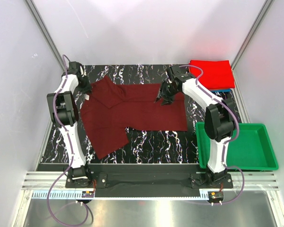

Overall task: Fold and stack the t-shirts
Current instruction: Fold the tshirt

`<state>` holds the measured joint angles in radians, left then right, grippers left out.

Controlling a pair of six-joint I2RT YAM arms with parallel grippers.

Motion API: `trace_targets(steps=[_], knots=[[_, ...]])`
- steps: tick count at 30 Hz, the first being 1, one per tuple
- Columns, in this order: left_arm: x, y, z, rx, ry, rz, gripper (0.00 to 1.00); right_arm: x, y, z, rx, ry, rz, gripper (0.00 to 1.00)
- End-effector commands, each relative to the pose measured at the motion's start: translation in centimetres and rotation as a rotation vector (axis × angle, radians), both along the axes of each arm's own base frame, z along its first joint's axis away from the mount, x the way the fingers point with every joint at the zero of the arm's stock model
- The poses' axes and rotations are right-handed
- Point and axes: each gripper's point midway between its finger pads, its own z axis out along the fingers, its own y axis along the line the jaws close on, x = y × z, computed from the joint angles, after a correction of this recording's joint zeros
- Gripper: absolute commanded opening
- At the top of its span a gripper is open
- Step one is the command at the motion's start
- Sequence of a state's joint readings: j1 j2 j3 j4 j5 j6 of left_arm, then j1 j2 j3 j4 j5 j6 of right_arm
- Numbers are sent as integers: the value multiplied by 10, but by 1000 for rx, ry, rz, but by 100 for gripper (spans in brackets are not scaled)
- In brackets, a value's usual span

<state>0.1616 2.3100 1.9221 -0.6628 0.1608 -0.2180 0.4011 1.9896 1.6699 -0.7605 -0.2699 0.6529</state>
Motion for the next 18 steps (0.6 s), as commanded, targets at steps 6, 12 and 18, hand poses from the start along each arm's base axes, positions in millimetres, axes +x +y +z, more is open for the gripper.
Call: trace_targets(steps=[6, 12, 18], knots=[[-33, -11, 71, -85, -32, 153, 0, 27, 60, 2, 11, -5, -73, 50], [-72, -21, 78, -125, 19, 204, 0, 45, 122, -10, 123, 33, -154, 49], [-95, -34, 83, -192, 57, 237, 0, 45, 191, -15, 213, 8, -167, 53]])
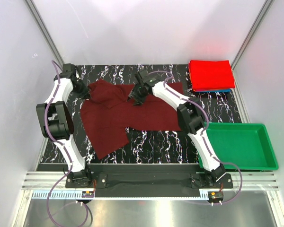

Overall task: Fold and stack the t-shirts
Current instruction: Fold the tshirt

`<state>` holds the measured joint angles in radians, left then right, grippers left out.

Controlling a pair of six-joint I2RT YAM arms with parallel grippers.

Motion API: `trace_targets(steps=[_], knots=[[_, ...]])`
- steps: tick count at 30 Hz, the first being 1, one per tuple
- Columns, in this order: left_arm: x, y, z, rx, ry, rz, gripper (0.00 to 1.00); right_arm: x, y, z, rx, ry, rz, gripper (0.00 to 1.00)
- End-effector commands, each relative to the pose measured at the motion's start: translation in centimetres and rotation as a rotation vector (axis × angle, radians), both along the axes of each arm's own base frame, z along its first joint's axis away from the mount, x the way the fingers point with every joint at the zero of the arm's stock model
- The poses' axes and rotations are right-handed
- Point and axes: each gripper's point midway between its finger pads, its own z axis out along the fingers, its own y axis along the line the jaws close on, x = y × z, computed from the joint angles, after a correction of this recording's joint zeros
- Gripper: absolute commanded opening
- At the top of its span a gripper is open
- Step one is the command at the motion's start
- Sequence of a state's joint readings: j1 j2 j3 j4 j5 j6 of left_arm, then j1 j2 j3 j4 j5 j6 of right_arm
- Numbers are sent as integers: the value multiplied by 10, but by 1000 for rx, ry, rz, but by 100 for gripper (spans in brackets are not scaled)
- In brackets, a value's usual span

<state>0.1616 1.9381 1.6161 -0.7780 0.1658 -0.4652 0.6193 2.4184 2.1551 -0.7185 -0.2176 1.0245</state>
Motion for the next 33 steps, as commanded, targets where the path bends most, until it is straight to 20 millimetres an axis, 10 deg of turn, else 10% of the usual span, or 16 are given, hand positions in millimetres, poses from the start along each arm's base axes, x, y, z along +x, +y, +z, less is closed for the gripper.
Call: trace_targets(steps=[1, 14, 33], knots=[[-8, -12, 16, -81, -13, 44, 0, 9, 45, 21, 94, -57, -76, 52], [0, -16, 15, -127, -13, 61, 0, 32, 112, -1, 228, -135, -162, 37], [19, -10, 18, -114, -25, 49, 0, 14, 138, -17, 245, -86, -184, 34]])
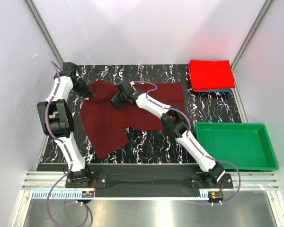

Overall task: Fold and stack the t-shirts
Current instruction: Fold the tshirt

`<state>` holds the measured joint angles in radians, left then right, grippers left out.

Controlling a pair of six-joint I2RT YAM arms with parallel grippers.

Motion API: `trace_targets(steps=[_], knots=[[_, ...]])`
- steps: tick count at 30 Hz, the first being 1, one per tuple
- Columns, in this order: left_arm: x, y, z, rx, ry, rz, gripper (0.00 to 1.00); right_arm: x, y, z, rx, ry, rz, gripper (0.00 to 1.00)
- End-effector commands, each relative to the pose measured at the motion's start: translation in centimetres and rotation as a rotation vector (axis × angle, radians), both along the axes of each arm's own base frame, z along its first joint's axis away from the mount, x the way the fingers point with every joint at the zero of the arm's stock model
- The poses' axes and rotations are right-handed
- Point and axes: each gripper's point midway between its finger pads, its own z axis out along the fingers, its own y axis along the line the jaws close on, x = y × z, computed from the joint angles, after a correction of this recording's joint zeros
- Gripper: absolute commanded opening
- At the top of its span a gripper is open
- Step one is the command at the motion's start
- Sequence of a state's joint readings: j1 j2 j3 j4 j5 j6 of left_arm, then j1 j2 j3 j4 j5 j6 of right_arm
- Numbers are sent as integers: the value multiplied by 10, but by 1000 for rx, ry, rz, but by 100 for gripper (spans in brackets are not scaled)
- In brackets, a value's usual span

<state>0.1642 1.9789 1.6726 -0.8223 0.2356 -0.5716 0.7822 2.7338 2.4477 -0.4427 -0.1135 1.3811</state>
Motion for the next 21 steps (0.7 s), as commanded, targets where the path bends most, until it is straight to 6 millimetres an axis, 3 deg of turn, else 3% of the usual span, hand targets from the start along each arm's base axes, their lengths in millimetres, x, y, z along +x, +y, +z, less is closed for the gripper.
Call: trace_targets(steps=[1, 7, 9, 21], knots=[[13, 2, 14, -3, -55, -16, 0, -1, 6, 16, -6, -36, -21, 34], [16, 1, 16, -13, -61, -8, 0, -2, -5, 13, -60, -11, -63, 33], [16, 1, 16, -11, -61, -8, 0, -3, -9, 4, -85, 13, -74, 33], [18, 1, 18, -17, -70, 3, 0, -7, -9, -6, -93, 54, -78, 33]])
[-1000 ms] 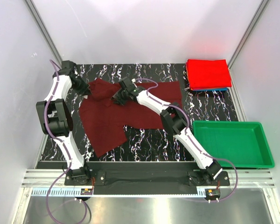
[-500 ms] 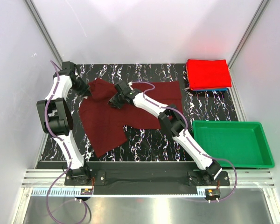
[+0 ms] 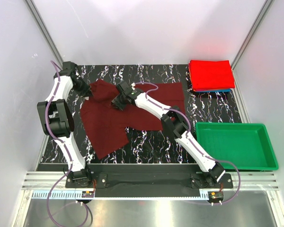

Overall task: Fold and stack the t-shirts
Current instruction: Fold the tshirt

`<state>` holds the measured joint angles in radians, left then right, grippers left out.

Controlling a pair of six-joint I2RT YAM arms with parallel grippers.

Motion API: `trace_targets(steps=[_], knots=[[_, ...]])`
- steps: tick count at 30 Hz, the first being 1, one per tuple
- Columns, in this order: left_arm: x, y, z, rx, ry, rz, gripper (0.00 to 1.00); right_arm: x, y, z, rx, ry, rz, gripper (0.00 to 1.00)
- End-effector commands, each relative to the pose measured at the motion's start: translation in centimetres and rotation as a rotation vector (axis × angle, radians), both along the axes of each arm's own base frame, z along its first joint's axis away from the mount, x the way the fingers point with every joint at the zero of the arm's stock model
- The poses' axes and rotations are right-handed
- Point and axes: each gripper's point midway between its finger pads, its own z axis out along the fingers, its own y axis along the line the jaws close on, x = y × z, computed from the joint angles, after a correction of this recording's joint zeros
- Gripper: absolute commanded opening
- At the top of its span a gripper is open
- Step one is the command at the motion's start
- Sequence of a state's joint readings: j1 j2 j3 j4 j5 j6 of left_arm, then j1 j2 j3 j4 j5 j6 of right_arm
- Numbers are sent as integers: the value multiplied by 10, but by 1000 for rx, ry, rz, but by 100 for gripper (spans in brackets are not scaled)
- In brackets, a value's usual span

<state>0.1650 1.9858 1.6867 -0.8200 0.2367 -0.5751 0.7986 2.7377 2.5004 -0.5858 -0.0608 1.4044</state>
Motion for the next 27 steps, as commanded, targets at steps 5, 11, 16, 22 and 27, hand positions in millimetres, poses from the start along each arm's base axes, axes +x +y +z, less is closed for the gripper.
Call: trace_targets(steps=[5, 11, 16, 22, 27], knots=[[14, 0, 17, -20, -64, 1, 0, 7, 1, -1, -2, -4, -47, 33], [15, -2, 18, -26, -69, 3, 0, 8, 6, -6, 17, 4, -49, 33], [15, 0, 17, -28, -67, 8, 0, 10, 6, -4, 19, -7, -51, 24], [21, 1, 20, -18, -70, 10, 0, 19, 4, 18, 34, -74, -34, 11], [21, 5, 20, 7, -65, 15, 0, 30, -2, 30, 49, -105, -36, 2]])
